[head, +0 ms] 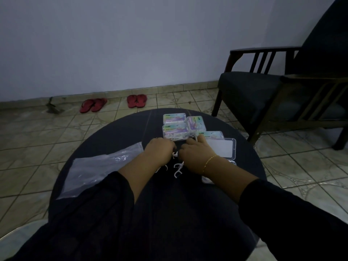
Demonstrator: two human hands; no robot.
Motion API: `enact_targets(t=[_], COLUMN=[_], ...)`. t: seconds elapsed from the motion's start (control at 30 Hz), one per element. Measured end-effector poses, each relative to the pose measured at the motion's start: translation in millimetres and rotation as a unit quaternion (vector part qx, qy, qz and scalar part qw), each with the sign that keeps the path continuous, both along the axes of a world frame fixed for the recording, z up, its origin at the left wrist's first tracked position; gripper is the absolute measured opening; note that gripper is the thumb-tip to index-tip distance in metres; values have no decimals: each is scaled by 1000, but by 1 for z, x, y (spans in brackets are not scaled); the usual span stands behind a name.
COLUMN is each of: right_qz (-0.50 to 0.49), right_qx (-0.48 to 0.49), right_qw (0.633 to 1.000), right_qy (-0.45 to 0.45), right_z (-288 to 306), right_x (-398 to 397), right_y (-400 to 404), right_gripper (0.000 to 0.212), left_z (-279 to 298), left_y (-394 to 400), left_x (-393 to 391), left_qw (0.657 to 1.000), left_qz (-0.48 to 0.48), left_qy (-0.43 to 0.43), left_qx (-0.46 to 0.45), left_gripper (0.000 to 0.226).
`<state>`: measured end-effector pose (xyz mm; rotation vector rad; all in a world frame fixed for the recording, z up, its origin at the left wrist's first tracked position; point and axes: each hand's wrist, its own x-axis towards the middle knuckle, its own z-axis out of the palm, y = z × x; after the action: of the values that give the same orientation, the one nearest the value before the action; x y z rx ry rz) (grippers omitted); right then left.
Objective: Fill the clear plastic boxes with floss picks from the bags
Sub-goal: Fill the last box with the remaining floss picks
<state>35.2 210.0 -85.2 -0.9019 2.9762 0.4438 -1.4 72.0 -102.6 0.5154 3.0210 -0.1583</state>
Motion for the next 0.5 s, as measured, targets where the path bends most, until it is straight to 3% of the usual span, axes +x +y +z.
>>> enact_targets(t=[0.3, 0.5], right_qz=[5, -19], right_qx=[29, 21], right_qw=[999, 997], right_qy=[-31, -73], right_z=[-1, -4], right_x=[10, 18], right_y=[-3, -1], right_gripper=[25, 33], left_z=[1, -6], left_y=[3, 3], left_x=[20, 33], left_qw=[992, 995], left_qz=[72, 65], left_qy=[-71, -16], left_qx=[69, 72], left_gripper=[35, 38])
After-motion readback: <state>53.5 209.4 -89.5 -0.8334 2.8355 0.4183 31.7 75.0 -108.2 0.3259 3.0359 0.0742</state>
